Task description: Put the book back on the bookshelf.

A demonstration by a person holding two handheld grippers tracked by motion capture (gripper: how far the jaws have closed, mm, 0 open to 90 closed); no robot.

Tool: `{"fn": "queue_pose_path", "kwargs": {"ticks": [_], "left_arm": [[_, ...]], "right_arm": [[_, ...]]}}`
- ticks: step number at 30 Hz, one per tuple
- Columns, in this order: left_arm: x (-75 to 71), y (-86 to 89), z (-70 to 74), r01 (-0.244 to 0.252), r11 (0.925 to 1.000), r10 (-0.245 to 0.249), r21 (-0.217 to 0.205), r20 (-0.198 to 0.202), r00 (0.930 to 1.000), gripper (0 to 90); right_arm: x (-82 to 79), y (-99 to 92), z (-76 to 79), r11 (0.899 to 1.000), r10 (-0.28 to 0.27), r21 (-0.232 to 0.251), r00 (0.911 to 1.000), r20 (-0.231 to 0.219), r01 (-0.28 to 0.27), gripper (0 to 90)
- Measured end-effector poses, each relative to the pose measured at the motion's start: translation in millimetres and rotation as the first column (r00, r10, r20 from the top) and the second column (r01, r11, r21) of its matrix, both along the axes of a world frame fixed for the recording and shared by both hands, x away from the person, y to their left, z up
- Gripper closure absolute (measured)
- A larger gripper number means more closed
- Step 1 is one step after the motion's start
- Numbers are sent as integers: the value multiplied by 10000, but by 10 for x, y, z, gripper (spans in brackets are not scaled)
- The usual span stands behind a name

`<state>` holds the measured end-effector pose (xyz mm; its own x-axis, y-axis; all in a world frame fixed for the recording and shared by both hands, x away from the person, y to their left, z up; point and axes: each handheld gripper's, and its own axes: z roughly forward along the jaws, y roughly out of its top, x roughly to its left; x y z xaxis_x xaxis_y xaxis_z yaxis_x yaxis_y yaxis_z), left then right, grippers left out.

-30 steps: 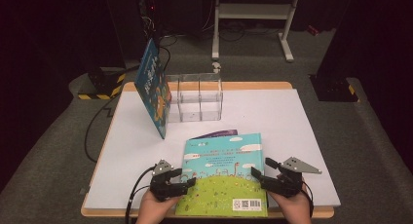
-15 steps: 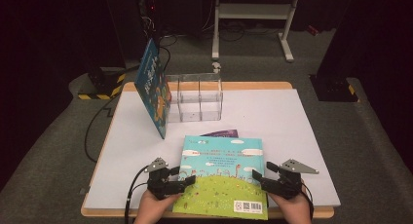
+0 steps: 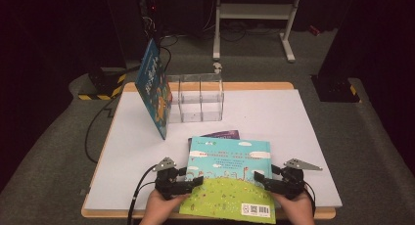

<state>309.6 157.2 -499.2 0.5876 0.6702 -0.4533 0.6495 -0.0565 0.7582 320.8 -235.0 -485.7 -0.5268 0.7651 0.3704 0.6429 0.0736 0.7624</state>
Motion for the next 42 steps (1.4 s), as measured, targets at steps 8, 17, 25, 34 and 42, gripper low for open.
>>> {"fn": "queue_pose_path", "kwargs": {"ticks": [8, 17, 25, 34, 42], "left_arm": [[-32, 9, 73, -384, 9992, 388, -118, 303, 9988, 315], [100, -24, 349, -482, 9987, 499, -175, 1109, 9926, 384], [293, -19, 572, -873, 9960, 895, -201, 1857, 9785, 414], [436, 75, 752, -1370, 9890, 1468, -557, 2574, 9551, 463], [495, 79, 871, -1608, 9857, 1683, -506, 3378, 9260, 484]], "right_arm": [[-13, 8, 89, 9992, -207, -356, 9997, -160, 201, 267], [35, 9, 417, 9958, -643, -583, 9925, 1039, 706, 361], [151, 12, 754, 9939, -962, -311, 9696, 2249, 1058, 475], [218, 108, 1036, 9934, -1069, -58, 9413, 3203, 1148, 559], [267, 175, 1219, 9909, -1278, 114, 9133, 3868, 1339, 582]]}}
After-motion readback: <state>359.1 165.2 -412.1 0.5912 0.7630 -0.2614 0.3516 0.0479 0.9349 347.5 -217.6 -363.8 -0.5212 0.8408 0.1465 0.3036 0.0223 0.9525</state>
